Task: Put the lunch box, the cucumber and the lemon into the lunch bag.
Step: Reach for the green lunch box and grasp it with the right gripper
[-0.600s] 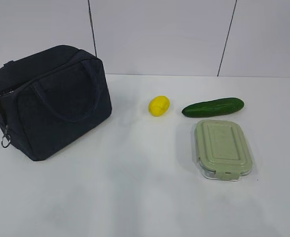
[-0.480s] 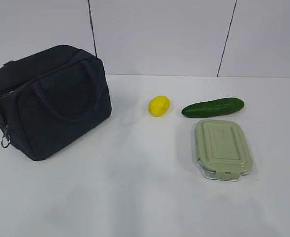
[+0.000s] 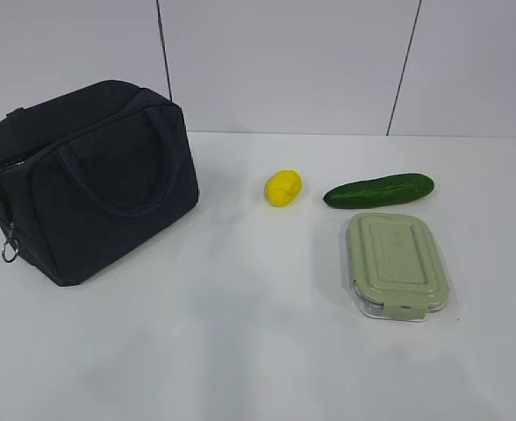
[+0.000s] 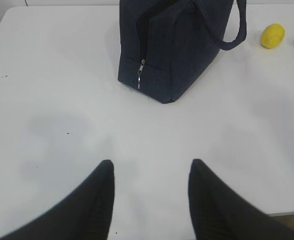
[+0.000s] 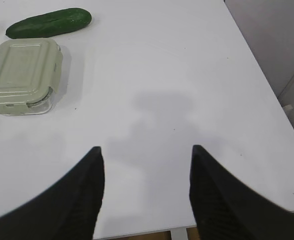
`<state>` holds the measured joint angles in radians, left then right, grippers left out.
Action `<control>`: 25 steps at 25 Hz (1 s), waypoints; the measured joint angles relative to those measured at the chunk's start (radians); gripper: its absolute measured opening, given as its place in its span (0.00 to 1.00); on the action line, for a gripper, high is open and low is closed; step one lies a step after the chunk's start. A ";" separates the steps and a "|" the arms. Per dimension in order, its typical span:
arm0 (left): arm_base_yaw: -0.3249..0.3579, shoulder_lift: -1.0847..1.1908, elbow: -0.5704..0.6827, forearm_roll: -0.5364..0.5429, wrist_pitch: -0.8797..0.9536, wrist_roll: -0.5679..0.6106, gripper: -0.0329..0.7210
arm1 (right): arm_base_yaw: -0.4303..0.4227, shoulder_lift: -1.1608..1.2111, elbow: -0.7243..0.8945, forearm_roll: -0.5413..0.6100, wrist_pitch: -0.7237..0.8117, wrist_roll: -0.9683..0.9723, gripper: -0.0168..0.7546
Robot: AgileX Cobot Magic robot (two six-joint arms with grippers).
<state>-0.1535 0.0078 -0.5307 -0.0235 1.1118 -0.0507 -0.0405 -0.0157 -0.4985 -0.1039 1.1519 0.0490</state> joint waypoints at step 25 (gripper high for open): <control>0.000 0.000 0.000 0.000 0.000 0.000 0.49 | 0.000 0.072 -0.085 0.068 0.051 0.042 0.55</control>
<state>-0.1535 0.0078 -0.5307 -0.0235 1.1118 -0.0507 -0.0405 0.0561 -0.5838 -0.0358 1.2026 0.0908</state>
